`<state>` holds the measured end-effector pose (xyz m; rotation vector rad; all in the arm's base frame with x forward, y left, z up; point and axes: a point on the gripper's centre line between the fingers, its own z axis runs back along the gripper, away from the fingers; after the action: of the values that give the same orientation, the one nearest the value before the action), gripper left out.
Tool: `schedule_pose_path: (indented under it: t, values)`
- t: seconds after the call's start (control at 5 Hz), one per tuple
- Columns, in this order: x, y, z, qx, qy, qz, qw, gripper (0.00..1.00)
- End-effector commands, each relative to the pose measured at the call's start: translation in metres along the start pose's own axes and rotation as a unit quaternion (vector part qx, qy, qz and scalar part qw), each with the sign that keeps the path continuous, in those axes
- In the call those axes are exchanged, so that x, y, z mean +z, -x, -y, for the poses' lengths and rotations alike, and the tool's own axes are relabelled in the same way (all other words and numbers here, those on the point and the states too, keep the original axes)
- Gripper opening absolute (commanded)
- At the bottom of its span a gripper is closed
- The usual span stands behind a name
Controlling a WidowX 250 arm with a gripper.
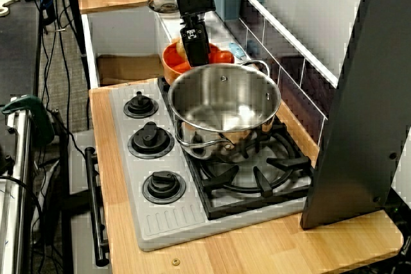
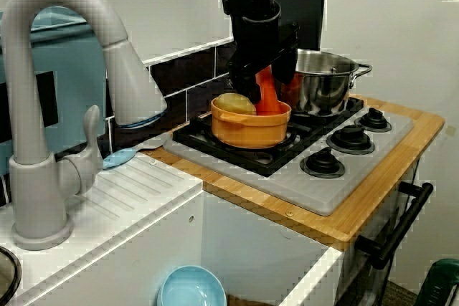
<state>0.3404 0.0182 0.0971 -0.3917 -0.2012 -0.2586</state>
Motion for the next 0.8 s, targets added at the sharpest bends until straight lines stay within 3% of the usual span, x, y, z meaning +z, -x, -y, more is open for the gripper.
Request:
schedule_pose_path:
  t: [0.0,0.6]
  values:
    - [0.0066,-0.0082,-0.0010,0.007,-0.003,0.017,0.9998,1.00]
    - [0.0053,-0.0180,0.0011,-0.011,-0.014,0.032,0.9993,1.00]
